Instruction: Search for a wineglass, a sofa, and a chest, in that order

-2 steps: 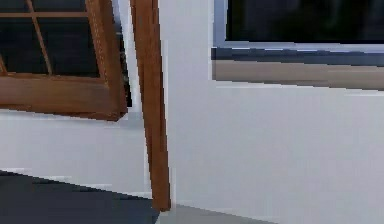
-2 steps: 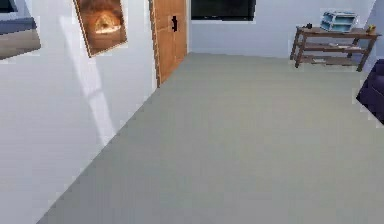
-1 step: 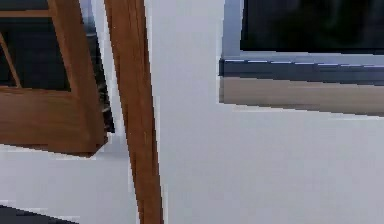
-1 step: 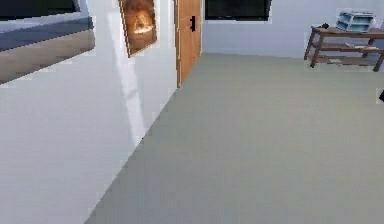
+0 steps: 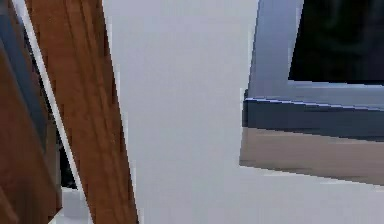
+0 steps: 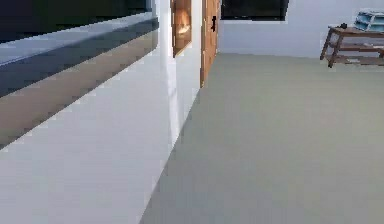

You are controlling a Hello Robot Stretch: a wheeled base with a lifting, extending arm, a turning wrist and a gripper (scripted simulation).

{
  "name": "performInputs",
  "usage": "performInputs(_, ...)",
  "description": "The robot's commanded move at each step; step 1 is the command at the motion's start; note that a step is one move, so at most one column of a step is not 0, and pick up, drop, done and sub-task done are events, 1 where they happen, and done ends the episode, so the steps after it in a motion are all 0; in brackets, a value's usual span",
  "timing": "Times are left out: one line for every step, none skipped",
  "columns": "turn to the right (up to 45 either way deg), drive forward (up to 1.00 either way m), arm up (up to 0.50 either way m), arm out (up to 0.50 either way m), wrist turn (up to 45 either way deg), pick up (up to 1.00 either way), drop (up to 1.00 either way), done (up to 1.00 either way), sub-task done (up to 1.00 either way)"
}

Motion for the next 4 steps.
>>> performInputs(-45.0,0.00,0.00,0.00,0.0,0.00,0.00,0.00,0.00)
performInputs(-36.0,0.00,0.00,0.00,0.0,0.00,0.00,0.00,0.00)
performInputs(0.0,1.00,0.00,0.00,0.0,0.00,0.00,0.00,0.00)
performInputs(-3.0,0.00,0.00,0.00,0.0,0.00,0.00,0.00,0.00)
